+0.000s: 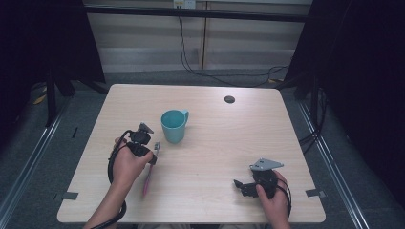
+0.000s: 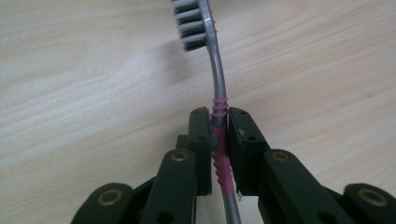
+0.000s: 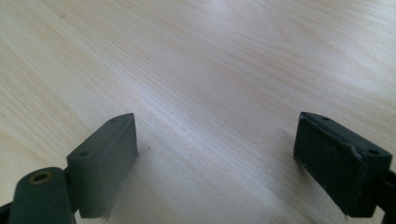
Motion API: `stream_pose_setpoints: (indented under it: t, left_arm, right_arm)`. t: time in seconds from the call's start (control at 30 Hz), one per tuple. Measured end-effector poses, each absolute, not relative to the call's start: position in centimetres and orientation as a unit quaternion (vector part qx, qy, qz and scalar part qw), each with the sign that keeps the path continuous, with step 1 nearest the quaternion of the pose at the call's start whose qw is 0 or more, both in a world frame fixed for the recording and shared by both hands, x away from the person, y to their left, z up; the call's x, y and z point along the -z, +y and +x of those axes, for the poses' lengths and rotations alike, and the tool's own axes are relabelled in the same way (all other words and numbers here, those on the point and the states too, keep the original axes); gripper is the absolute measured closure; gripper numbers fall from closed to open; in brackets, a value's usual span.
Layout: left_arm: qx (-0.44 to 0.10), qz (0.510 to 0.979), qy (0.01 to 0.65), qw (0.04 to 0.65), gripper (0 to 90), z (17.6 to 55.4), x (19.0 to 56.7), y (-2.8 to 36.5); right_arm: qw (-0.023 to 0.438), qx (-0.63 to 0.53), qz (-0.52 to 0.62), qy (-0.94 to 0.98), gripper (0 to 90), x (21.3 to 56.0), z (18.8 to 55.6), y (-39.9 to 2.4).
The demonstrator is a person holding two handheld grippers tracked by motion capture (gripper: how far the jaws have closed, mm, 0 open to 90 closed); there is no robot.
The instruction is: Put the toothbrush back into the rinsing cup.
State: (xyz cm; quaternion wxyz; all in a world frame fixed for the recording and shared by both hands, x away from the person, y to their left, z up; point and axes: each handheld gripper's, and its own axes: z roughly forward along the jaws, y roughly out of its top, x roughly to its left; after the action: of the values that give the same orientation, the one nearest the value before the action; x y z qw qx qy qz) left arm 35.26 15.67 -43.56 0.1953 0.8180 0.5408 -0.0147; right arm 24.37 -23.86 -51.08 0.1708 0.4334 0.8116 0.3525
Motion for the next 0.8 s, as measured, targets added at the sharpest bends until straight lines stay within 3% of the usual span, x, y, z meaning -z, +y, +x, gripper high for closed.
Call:
stream_pose_setpoints:
  t: [0.8]
  left_arm:
    - [0.004,0.793,0.515,0.327,80.3,34.6,39.8,16.9]
  right_arm:
    - [0.171,-0.352,0.433,0.812,12.9,51.1,24.4,-23.9]
